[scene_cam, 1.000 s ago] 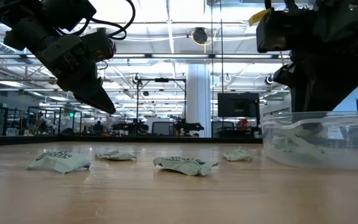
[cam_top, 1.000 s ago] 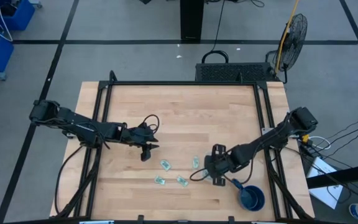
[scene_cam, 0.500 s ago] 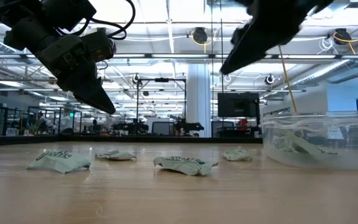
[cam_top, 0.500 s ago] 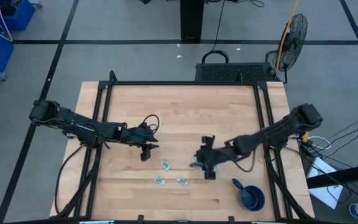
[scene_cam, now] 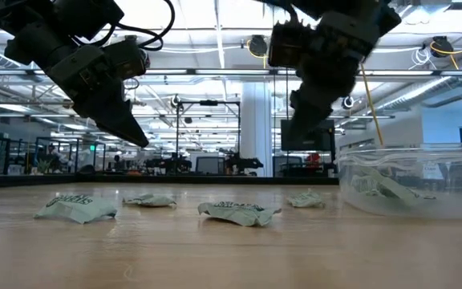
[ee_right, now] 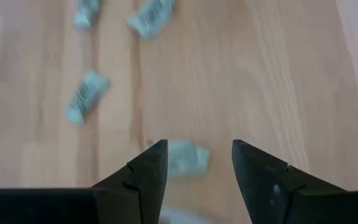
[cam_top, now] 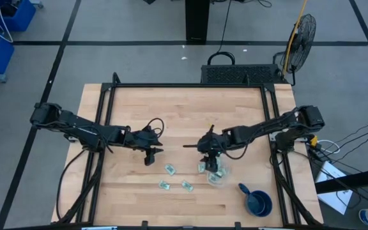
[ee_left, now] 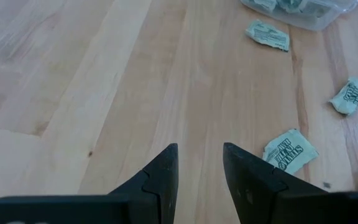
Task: Pick and place Stevia / Truvia into bins
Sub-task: Put the stevia packet into the transparent container
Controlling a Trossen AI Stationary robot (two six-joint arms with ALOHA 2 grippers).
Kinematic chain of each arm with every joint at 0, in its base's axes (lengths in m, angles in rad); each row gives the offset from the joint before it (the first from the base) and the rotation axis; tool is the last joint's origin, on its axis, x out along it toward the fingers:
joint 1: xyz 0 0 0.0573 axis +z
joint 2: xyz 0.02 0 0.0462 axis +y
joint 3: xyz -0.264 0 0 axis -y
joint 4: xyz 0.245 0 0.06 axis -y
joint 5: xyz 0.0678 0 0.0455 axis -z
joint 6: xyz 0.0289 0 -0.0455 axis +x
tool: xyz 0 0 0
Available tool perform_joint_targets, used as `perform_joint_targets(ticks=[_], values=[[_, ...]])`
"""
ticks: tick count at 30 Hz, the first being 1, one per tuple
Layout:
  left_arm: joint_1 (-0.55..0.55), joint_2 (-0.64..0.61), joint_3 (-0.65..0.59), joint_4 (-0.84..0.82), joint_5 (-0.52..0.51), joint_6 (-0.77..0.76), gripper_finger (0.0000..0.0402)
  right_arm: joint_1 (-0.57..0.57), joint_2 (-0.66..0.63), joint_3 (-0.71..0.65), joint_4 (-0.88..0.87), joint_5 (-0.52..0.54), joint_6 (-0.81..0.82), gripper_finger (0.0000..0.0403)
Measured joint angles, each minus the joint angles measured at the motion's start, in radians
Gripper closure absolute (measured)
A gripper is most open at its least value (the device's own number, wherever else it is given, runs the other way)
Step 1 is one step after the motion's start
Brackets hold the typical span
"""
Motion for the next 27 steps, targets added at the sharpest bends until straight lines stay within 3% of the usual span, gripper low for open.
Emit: perform_joint_targets(ticks=[7, 12, 19, 24, 27], values=[[0.003, 0.0, 0.0, 0.02, -0.001, 0.031, 0.0268, 0.021, 0.072, 0.19, -0.053, 0.0, -0.112, 0.0231], [0.003, 0.0, 0.0, 0.024, -0.001, 0.032, 0.0268, 0.028, 0.178, 0.323, -0.217, 0.002, -0.136, 0.0232], [0.003, 0.0, 0.0, 0.016, -0.001, 0.032, 0.0268, 0.014, 0.311, 0.333, -0.363, -0.005, -0.126, 0.0232], [0.003, 0.0, 0.0, 0.009, -0.001, 0.032, 0.0268, -0.012, 0.333, 0.334, -0.372, -0.114, -0.063, 0.0232], [0.003, 0.0, 0.0, 0.005, -0.001, 0.032, 0.0268, -0.015, 0.331, 0.334, -0.377, -0.128, -0.05, 0.0232]])
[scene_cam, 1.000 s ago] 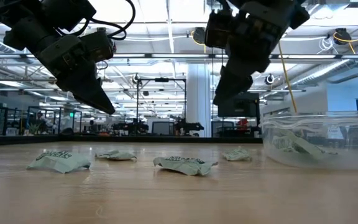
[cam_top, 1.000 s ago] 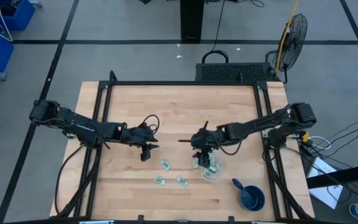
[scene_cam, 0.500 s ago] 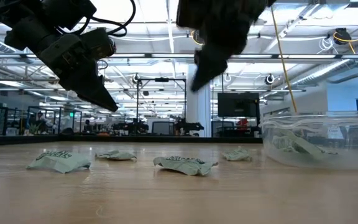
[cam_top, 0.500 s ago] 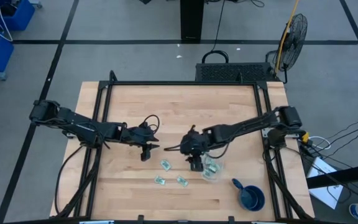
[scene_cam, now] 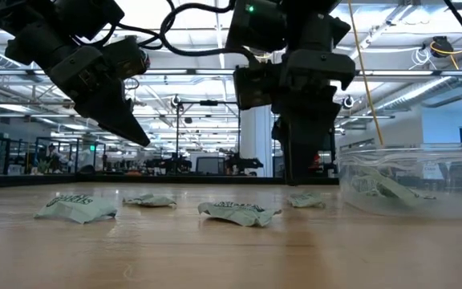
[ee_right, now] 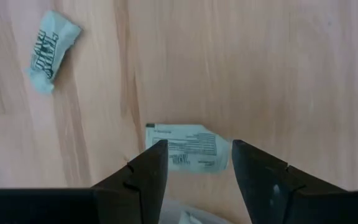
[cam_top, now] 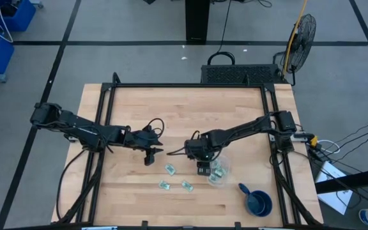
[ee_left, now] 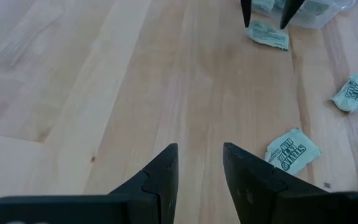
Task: Pick and place Stevia / Truvia into bins
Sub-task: Put the stevia packet into the transparent container
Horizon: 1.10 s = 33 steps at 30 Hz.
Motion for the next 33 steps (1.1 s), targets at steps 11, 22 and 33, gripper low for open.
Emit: perform_joint_targets(ticks=[11, 22, 33], values=[[0.0, 0.0, 0.0, -0.007, 0.0, 0.016, 0.0268, 0.0, 0.0, -0.055, -0.006, 0.003, 0.0, 0.0232], [0.0, 0.0, 0.0, -0.007, -0.001, 0.019, 0.0268, -0.014, -0.001, -0.073, 0.058, -0.025, -0.003, 0.0248], [0.0, 0.0, 0.0, -0.008, -0.001, 0.018, 0.0268, -0.089, -0.005, -0.073, 0.073, -0.029, 0.256, 0.0256]])
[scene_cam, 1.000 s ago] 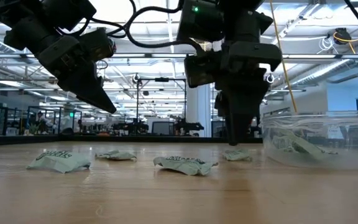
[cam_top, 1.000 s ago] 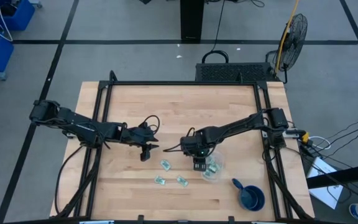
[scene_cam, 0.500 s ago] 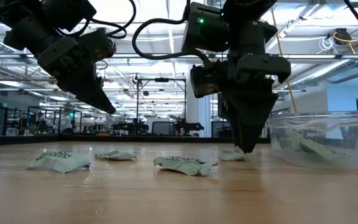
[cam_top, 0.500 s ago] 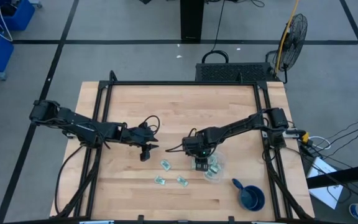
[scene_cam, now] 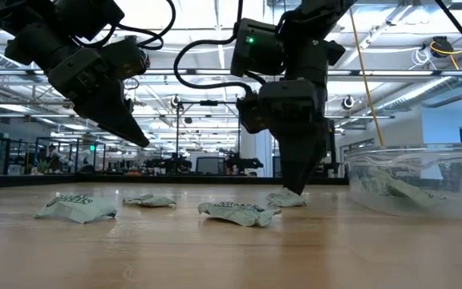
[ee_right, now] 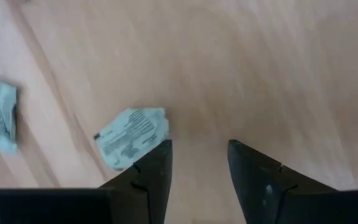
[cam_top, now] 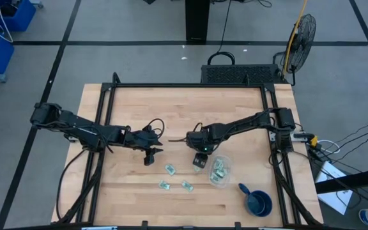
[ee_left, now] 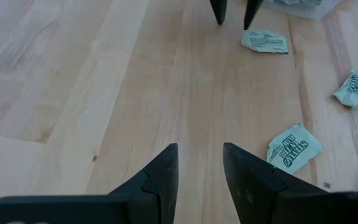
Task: Pick and place Stevia / Truvia into bins
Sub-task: Put the stevia packet into the transparent container
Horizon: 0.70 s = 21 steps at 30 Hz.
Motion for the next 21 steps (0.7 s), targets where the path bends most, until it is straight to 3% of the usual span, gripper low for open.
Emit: perform_joint_targets(ticks=[10, 21], values=[[0.0, 0.0, 0.0, -0.001, 0.0, 0.0, 0.0268, 0.02, 0.0, 0.0, 0.045, -0.056, 0.095, 0.0257], [0.0, 0.0, 0.0, -0.001, 0.0, -0.001, 0.0268, 0.033, 0.0, 0.0, 0.11, -0.06, 0.083, 0.0259]])
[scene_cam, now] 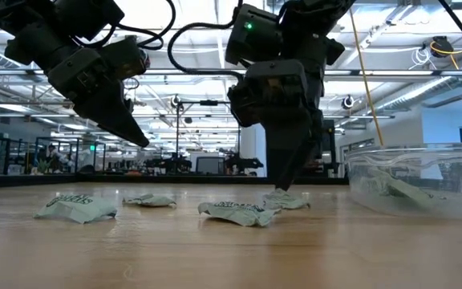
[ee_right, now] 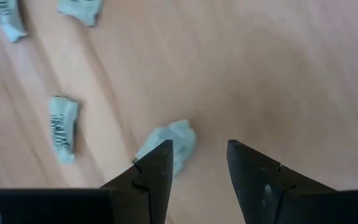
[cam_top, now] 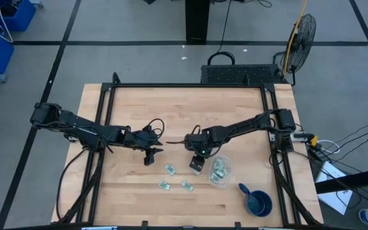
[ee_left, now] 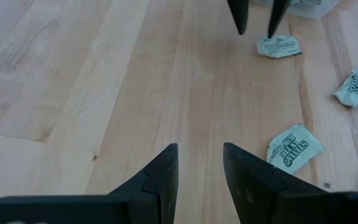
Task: Pick and place Stevia / Truvia into bins
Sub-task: Put the stevia packet into the transparent container
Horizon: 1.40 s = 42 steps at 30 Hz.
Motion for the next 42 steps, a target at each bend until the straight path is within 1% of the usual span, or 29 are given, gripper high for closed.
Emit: perform_joint_targets(ticks=[7, 10, 15, 18, 21, 24, 27, 29, 34, 36, 38, 42], values=[[0.0, 0.0, 0.0, 0.0, 0.0, 0.0, 0.0268, 0.04, 0.003, -0.006, 0.029, -0.019, 0.013, 0.0259], [0.0, 0.0, 0.0, 0.0, 0.0, 0.0, 0.0268, 0.054, 0.004, -0.034, 0.083, -0.019, 0.036, 0.026], [0.0, 0.0, 0.0, 0.0, 0.0, 0.0, 0.0268, 0.059, -0.001, -0.121, 0.229, -0.021, 0.07, 0.0265], [0.0, 0.0, 0.0, 0.002, 0.0, 0.0, 0.0268, 0.056, -0.01, -0.14, 0.244, 0.0, 0.08, 0.027], [0.0, 0.0, 0.0, 0.001, 0.0, 0.0, 0.0268, 0.057, -0.01, -0.141, 0.266, 0.0, 0.038, 0.0277], [0.0, 0.0, 0.0, 0.002, 0.0, 0.0, 0.0268, 0.058, -0.007, -0.142, 0.305, 0.006, 0.003, 0.029], [0.0, 0.0, 0.0, 0.002, 0.0, 0.0, 0.0268, 0.059, -0.006, -0.142, 0.306, 0.03, -0.001, 0.0314], [0.0, 0.0, 0.0, 0.002, 0.0, 0.0, 0.0268, 0.06, -0.006, -0.142, 0.31, 0.053, 0.004, 0.0334], [0.0, 0.0, 0.0, 0.001, 0.0, 0.0, 0.0268, 0.058, -0.004, -0.142, 0.316, 0.062, -0.045, 0.0392], [0.0, 0.0, 0.0, 0.001, 0.0, 0.0, 0.0268, 0.058, -0.009, -0.142, 0.315, 0.062, -0.052, 0.0398], [0.0, 0.0, 0.0, 0.001, 0.0, 0.0, 0.0268, 0.058, -0.02, -0.143, 0.315, 0.064, -0.045, 0.0395], [0.0, 0.0, 0.0, 0.002, 0.0, 0.001, 0.0268, 0.06, -0.102, -0.144, 0.292, 0.063, 0.014, 0.0399]])
